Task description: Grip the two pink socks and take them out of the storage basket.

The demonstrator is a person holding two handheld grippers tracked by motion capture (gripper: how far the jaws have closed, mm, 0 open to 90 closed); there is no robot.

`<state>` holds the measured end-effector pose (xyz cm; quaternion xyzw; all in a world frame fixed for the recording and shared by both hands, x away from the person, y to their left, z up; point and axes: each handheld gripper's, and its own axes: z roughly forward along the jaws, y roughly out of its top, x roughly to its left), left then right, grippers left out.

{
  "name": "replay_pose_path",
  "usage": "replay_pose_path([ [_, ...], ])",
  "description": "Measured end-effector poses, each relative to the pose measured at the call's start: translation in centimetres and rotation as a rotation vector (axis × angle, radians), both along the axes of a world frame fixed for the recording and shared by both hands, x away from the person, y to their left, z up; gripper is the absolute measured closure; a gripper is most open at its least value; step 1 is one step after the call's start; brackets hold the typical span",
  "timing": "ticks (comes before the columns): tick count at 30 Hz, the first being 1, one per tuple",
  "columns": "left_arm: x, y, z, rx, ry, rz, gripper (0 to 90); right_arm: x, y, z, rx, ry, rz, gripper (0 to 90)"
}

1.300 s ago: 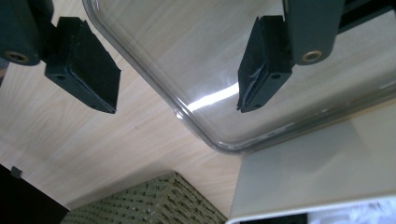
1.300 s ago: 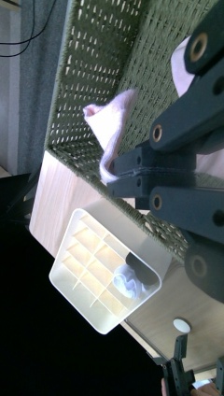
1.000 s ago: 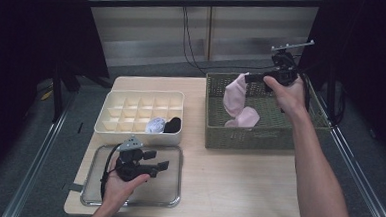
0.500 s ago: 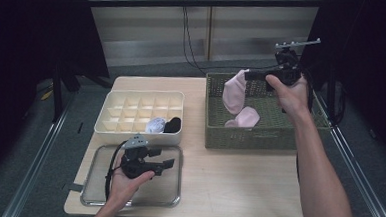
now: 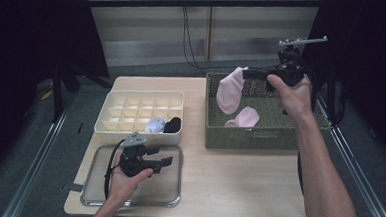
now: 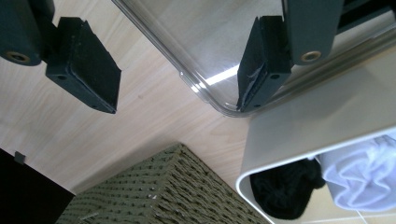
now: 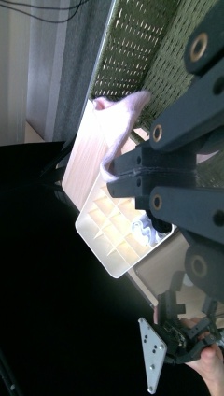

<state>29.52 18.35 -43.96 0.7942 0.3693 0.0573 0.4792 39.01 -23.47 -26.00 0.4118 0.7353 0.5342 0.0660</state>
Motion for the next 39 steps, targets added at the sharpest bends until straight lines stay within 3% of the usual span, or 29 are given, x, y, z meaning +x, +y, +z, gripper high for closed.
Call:
replay_pose_path([
  [7,0.5,-0.2,0.5,-0.004,0.001,0.002,36.0,-2.0,0.0,0.6,0.016,-0.013,0.01,89.9],
  [27,0.3,-0.6,0.2,-0.013,0.015,-0.017,34.2,-8.8,1.0,1.5,0.054,-0.041,0.067,89.9],
  [39,-0.1,-1.1,0.1,-0.021,0.04,-0.039,38.3,-12.1,1.5,-0.7,0.047,-0.026,0.083,89.9],
])
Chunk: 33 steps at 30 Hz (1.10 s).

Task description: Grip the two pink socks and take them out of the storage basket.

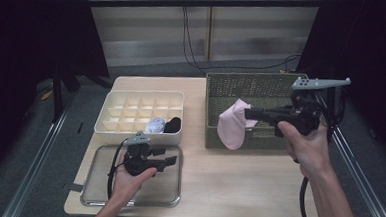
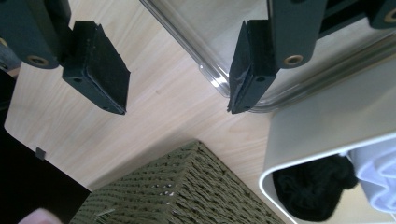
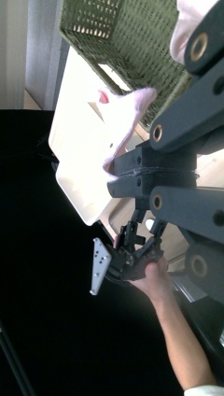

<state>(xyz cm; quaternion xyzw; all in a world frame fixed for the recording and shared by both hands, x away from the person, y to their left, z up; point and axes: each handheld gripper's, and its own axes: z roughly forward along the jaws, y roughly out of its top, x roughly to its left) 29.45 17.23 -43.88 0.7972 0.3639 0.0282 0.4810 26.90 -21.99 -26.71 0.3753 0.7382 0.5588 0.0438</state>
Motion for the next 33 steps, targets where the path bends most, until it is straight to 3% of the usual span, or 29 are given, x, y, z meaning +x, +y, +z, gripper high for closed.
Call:
replay_pose_path([
  [11,-0.2,-0.4,0.0,0.001,-0.004,-0.011,39.5,-2.2,1.2,-4.1,0.014,0.042,0.019,89.9],
  [18,-0.4,-0.7,0.0,0.008,-0.009,-0.023,44.1,-2.8,1.6,-8.6,0.021,0.131,0.012,89.9],
  [28,-0.7,-2.3,-0.3,0.014,-0.002,-0.059,47.5,-3.2,1.9,-13.1,-0.03,0.196,-0.011,89.9],
  [30,-0.7,-2.7,-0.3,0.019,0.0,-0.072,47.5,-3.4,1.7,-13.8,-0.062,0.191,-0.035,89.9],
  [33,-0.8,-3.4,-0.4,0.026,0.003,-0.083,47.3,-3.5,1.0,-14.5,-0.066,0.205,-0.056,89.9],
])
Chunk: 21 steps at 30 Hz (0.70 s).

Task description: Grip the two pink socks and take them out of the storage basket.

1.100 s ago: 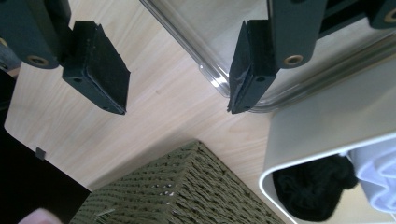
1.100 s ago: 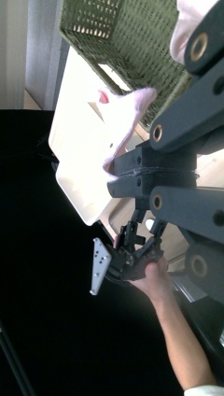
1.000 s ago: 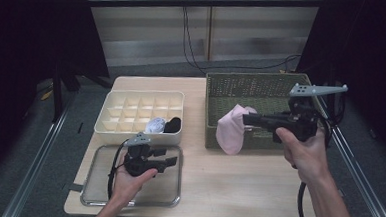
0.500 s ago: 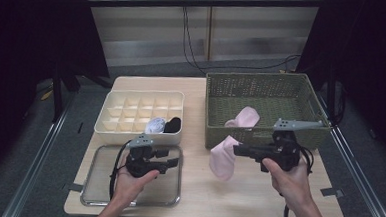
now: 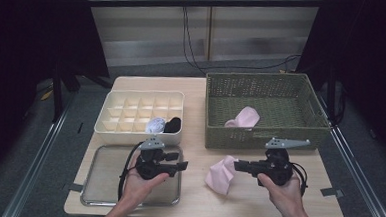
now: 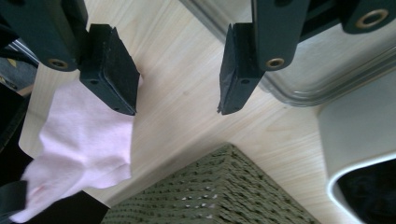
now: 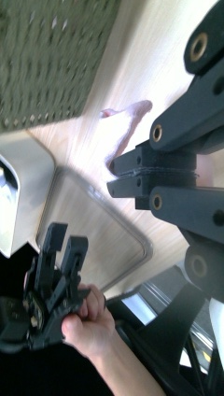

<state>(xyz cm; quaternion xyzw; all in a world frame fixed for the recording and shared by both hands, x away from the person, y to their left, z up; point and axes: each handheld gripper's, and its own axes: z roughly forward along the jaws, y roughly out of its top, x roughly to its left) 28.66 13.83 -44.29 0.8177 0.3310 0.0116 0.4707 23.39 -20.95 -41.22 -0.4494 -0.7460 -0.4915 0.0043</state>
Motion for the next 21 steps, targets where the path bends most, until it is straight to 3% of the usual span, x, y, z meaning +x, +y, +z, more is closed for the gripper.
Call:
replay_pose_path([
  [4,0.0,-0.7,-0.1,0.003,0.003,-0.008,46.5,-0.4,-1.0,-1.0,-0.019,0.009,-0.027,89.9],
  [11,0.0,-1.9,-0.2,0.003,0.015,-0.026,44.6,-0.3,-3.6,-3.1,-0.042,0.013,-0.122,89.9],
  [17,0.0,-3.1,-0.8,0.02,0.034,-0.051,44.1,0.0,-4.9,-4.4,-0.053,0.043,-0.165,89.8],
  [18,0.0,-3.1,-0.8,0.026,0.032,-0.052,43.8,-0.1,-5.2,-4.5,-0.08,0.036,-0.171,89.7],
  [21,0.0,-3.2,-1.0,0.033,0.035,-0.056,43.8,-0.2,-6.0,-4.6,-0.078,0.057,-0.163,89.2],
])
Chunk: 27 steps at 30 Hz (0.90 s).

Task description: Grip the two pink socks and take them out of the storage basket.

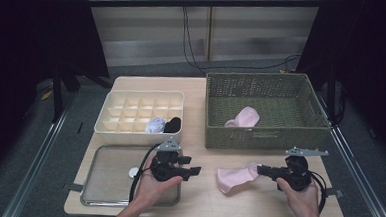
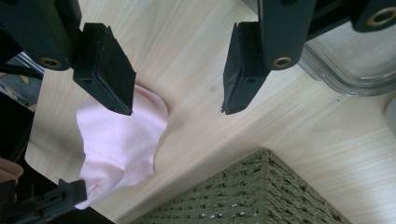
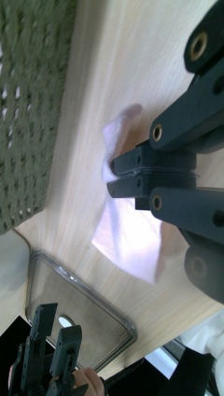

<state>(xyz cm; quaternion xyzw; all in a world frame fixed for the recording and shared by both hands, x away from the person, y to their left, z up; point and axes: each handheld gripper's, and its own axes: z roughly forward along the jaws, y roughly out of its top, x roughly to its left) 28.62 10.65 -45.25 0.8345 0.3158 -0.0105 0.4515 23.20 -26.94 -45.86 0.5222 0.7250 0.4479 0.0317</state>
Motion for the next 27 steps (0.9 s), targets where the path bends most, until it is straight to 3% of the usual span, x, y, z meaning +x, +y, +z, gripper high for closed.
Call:
replay_pose_path([
  [2,0.0,0.0,0.0,0.0,0.002,0.002,43.9,-0.2,-0.3,-0.4,-0.013,0.013,-0.002,87.0],
  [4,0.0,0.1,0.0,0.001,0.002,0.005,43.8,-0.6,-0.5,-0.6,-0.039,0.016,0.001,78.6],
  [9,0.0,0.1,-0.3,0.007,0.015,0.007,43.9,-1.4,-1.9,-0.4,-0.031,0.001,-0.019,69.5],
  [16,-0.1,-0.4,-0.4,0.012,0.003,-0.014,48.2,-1.5,-2.7,-0.2,-0.014,0.005,-0.032,67.6],
  [20,-0.1,-0.5,-0.4,0.001,0.004,-0.03,56.2,-0.7,-1.4,-0.8,-0.015,0.013,0.008,71.4],
  [22,-0.2,-0.4,-0.4,-0.005,-0.004,-0.033,59.8,-0.2,-0.3,-1.3,-0.012,0.031,0.054,73.7],
  [27,-0.2,0.2,-0.4,-0.019,-0.011,-0.026,63.7,0.7,3.1,-2.6,-0.067,0.083,0.162,75.2],
])
